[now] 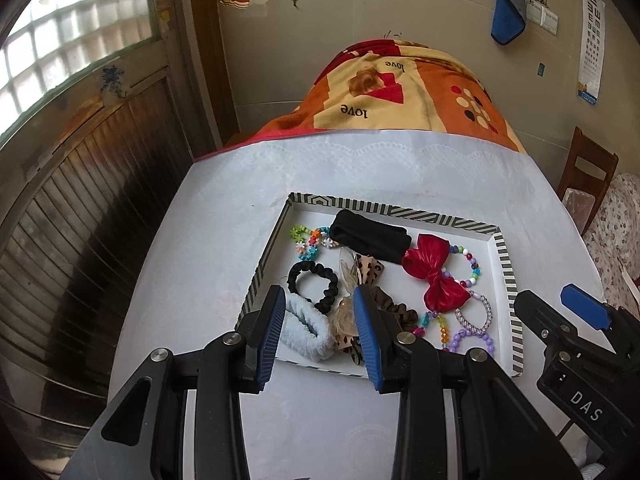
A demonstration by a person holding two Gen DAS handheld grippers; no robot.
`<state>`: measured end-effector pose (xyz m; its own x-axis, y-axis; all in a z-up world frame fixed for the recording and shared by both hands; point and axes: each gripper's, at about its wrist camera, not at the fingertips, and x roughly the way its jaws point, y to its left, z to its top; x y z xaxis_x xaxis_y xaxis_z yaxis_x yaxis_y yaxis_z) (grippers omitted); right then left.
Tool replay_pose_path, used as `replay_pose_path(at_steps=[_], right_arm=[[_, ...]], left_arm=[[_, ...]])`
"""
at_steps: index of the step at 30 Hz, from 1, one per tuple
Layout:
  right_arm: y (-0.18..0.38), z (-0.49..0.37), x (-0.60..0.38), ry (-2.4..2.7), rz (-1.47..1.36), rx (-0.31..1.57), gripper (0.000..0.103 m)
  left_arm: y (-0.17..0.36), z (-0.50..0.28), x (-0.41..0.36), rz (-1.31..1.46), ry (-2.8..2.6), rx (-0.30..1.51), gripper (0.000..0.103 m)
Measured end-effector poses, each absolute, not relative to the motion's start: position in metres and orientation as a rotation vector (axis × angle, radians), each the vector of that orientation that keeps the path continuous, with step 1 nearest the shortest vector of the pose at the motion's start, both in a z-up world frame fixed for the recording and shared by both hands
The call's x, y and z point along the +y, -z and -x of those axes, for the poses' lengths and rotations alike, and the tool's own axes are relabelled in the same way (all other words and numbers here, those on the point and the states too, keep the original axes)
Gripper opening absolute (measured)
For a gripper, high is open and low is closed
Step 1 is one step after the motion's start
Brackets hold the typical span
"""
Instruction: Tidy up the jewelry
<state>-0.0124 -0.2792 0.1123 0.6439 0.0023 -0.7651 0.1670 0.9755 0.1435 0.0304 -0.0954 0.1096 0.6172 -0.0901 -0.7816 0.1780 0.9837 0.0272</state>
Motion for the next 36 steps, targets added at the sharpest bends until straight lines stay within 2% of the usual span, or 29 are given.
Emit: replay_pose_path(at_steps=[36], right_arm=[[-0.1027,0.0027,-0.2755,0.071,-0.194,0.908,0.073]], left_arm=[[-0.101,-0.0352,-0.1014,-0.111,0.168,0.92,0.025]])
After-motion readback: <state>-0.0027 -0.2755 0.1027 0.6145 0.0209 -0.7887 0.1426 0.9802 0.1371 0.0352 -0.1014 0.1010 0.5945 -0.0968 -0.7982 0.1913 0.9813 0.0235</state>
